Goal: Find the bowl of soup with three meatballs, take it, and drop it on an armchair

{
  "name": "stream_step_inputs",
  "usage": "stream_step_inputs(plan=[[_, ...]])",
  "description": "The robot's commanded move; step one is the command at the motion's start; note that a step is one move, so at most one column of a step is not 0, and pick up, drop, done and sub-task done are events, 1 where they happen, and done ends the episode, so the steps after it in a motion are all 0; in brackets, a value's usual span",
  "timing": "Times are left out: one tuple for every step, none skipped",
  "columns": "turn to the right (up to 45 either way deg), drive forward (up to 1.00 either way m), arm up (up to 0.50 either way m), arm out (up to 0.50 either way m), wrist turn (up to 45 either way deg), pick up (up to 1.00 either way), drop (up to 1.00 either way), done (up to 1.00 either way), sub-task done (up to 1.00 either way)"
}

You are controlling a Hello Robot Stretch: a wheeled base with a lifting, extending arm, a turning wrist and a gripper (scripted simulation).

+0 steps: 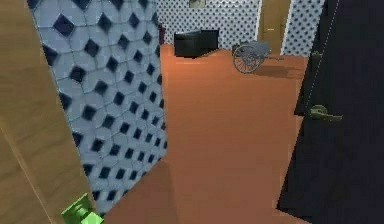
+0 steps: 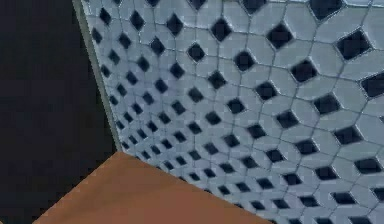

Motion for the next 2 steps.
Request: stream_step_inputs(plan=[[45.0, 0.00, 0.00, 0.00, 0.0, 0.00, 0.00, 0.00, 0.00], [45.0, 0.00, 0.00, 0.00, 0.0, 0.00, 0.00, 0.00, 0.00]])
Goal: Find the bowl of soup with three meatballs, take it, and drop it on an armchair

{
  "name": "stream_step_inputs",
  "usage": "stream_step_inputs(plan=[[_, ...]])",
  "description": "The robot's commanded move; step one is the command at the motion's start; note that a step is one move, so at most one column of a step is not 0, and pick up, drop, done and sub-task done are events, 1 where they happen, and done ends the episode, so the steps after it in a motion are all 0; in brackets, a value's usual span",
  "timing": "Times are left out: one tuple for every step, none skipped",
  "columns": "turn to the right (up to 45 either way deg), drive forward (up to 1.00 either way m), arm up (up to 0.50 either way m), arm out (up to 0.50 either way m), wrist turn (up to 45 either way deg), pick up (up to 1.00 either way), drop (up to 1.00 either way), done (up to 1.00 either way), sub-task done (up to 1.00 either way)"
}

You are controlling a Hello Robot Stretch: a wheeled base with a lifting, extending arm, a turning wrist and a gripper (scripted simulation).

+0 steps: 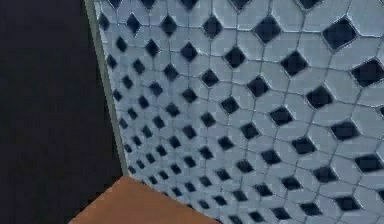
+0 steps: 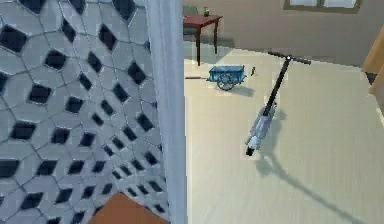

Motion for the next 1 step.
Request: stream_step_inputs(plan=[[27.0, 0.00, 0.00, 0.00, 0.0, 0.00, 0.00, 0.00, 0.00]])
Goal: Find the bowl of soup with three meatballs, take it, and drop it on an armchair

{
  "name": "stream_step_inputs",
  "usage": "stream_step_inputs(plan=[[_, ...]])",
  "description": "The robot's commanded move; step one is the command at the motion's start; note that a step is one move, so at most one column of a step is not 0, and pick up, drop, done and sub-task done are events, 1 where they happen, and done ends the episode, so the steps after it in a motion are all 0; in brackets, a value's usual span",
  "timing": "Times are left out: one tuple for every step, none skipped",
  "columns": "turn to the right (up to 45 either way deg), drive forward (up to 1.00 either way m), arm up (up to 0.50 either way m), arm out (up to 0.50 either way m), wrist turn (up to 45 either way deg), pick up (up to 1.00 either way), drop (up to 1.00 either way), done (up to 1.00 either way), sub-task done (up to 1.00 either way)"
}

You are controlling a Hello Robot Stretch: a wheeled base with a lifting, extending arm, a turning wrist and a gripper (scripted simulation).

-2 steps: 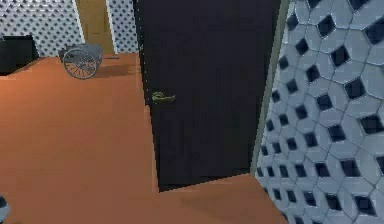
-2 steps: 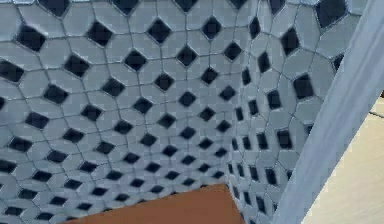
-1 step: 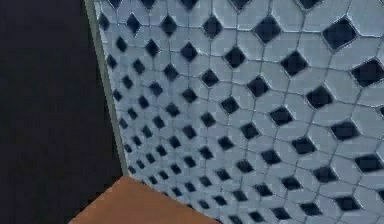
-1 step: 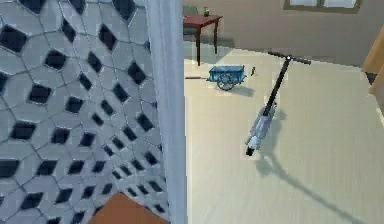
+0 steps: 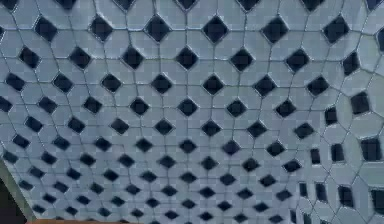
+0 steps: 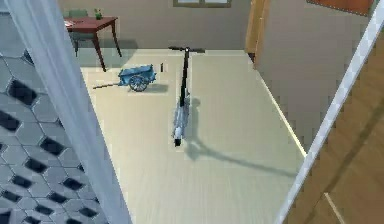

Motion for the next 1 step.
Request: stream_step_inputs(plan=[[0.0, 0.05, 0.00, 0.00, 0.0, 0.00, 0.00, 0.00, 0.00]])
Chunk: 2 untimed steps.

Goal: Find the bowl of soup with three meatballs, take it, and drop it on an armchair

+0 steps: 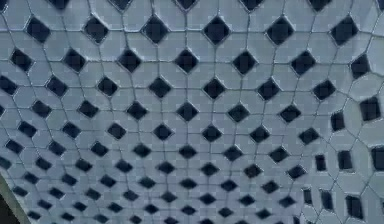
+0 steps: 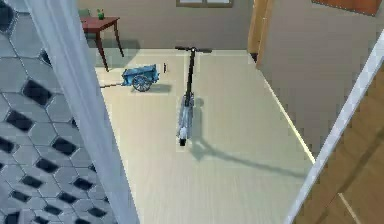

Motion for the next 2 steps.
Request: stream_step_inputs(plan=[[-45.0, 0.00, 0.00, 0.00, 0.0, 0.00, 0.00, 0.00, 0.00], [-45.0, 0.00, 0.00, 0.00, 0.0, 0.00, 0.00, 0.00, 0.00]])
